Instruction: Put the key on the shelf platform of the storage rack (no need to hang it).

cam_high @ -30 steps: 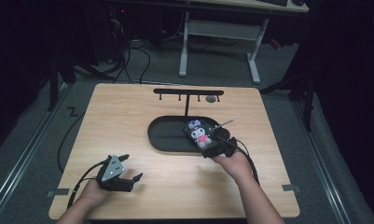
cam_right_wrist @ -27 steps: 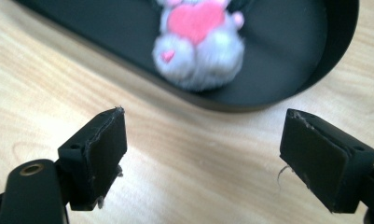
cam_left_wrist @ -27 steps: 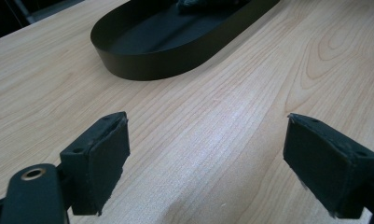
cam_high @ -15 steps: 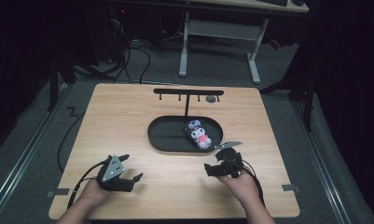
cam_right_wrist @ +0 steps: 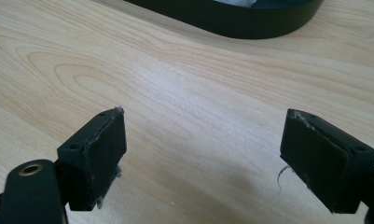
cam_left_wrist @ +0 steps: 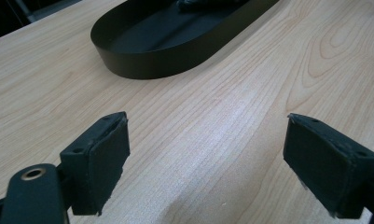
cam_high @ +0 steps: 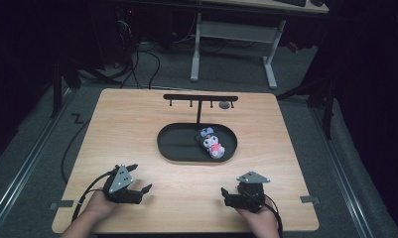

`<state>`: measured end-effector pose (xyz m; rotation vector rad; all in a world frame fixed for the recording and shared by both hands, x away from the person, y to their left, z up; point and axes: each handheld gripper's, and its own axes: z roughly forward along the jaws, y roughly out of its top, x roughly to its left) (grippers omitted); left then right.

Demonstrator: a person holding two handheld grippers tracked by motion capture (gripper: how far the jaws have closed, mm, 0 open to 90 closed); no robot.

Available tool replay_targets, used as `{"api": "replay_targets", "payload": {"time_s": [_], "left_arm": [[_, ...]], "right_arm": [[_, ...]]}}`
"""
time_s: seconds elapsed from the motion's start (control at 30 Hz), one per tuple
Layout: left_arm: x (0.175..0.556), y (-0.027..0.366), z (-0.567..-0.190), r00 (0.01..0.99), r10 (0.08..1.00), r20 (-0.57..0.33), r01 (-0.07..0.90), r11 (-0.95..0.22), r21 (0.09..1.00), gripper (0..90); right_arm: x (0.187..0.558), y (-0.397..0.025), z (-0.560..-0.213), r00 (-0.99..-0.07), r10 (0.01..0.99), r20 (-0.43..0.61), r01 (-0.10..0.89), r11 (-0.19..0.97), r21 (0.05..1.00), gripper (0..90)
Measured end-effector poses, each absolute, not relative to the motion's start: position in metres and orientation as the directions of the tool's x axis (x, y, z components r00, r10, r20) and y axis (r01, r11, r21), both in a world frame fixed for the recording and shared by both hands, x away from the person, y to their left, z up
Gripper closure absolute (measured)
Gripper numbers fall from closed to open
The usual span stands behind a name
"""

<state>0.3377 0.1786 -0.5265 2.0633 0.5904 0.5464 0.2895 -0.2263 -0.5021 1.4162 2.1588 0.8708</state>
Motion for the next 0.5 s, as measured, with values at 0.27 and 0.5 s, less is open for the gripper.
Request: {"api": "replay_targets", "payload": {"time_s": [0.27, 0.5], "left_arm": [[0.338, 0.178, -0.526, 0.788, 0.597, 0.153, 0.202, -0.484, 0.851, 15.4], [0.338, 0.178, -0.526, 0.790, 0.594, 0.152, 0.200, -0.483, 0.852, 15.4]], "right_arm": [[0.272, -0.234, -0.509, -0.385, 0.923, -0.013, 0.626, 0.272, 0.731, 14.5], [0.273, -0.238, -0.516, -0.364, 0.932, 0.001, 0.638, 0.248, 0.729, 14.5]]}}
